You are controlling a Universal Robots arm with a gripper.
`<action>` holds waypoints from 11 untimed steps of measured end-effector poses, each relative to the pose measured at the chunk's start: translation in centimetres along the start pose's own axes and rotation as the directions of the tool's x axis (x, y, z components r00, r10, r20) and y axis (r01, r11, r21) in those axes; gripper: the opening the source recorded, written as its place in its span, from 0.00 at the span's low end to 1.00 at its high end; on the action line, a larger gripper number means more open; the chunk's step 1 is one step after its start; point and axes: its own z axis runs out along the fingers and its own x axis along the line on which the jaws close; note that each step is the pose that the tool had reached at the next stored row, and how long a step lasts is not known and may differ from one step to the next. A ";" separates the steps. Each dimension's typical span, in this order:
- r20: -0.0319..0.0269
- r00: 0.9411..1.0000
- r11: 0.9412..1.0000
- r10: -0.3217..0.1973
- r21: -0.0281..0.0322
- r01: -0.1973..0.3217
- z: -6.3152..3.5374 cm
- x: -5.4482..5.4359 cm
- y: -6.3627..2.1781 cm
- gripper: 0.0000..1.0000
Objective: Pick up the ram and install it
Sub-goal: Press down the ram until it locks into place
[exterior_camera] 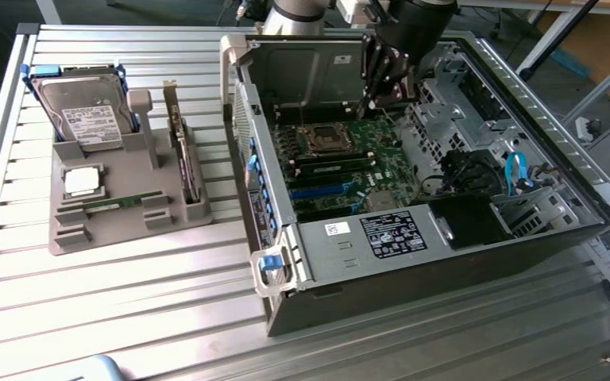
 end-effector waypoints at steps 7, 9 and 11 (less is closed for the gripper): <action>0.000 1.000 1.000 0.000 0.000 0.000 -0.40 0.0 0.00 0.10; 0.000 1.000 1.000 0.000 0.000 0.000 -0.61 0.0 0.00 0.10; 0.000 1.000 1.000 0.000 0.000 0.000 -0.60 0.0 0.00 0.10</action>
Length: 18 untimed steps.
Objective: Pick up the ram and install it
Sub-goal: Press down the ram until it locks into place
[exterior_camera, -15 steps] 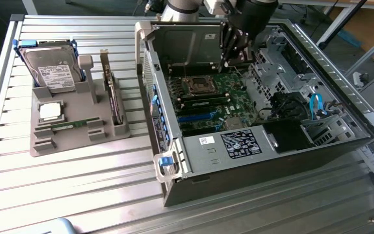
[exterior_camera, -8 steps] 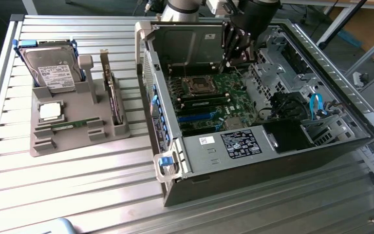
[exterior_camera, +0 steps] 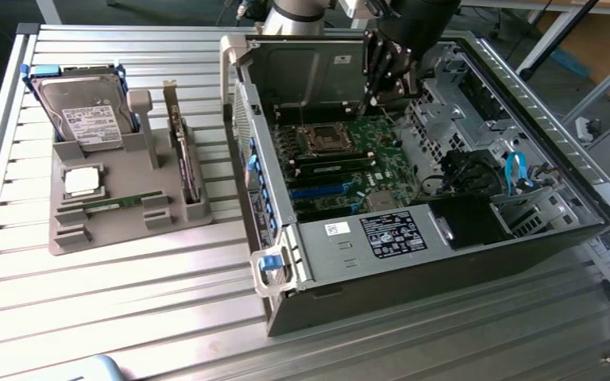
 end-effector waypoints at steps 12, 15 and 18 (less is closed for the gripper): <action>0.000 1.000 1.000 0.000 0.000 0.000 0.00 0.0 0.00 0.10; 0.000 1.000 1.000 0.026 0.000 -0.026 0.00 0.0 0.00 0.10; 0.000 0.997 0.997 0.071 0.001 -0.071 -0.01 0.0 0.00 0.10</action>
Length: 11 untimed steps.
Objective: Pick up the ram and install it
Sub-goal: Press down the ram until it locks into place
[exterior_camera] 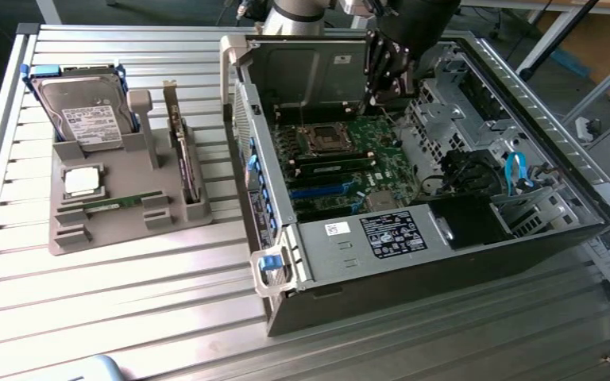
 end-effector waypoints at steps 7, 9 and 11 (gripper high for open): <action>0.001 0.994 0.994 0.109 0.001 -0.109 0.00 0.0 0.00 0.10; 0.001 0.990 0.990 0.139 0.001 -0.139 0.00 0.0 0.00 0.10; 0.001 0.987 0.987 0.163 0.002 -0.163 0.00 0.0 0.00 0.10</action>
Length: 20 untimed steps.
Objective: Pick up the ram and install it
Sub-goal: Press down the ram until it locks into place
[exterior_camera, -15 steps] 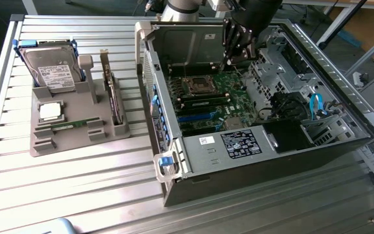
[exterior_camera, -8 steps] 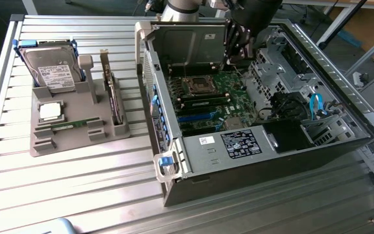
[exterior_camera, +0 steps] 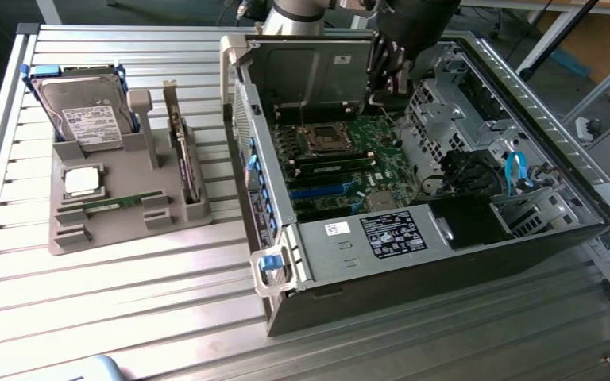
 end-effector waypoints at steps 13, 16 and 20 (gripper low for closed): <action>0.001 0.980 0.980 0.201 0.002 -0.201 0.01 0.0 0.00 0.10; 0.002 0.970 0.970 0.244 0.002 -0.244 0.01 0.0 0.00 0.10; 0.002 0.956 0.956 0.293 0.003 -0.293 0.00 0.0 0.00 0.10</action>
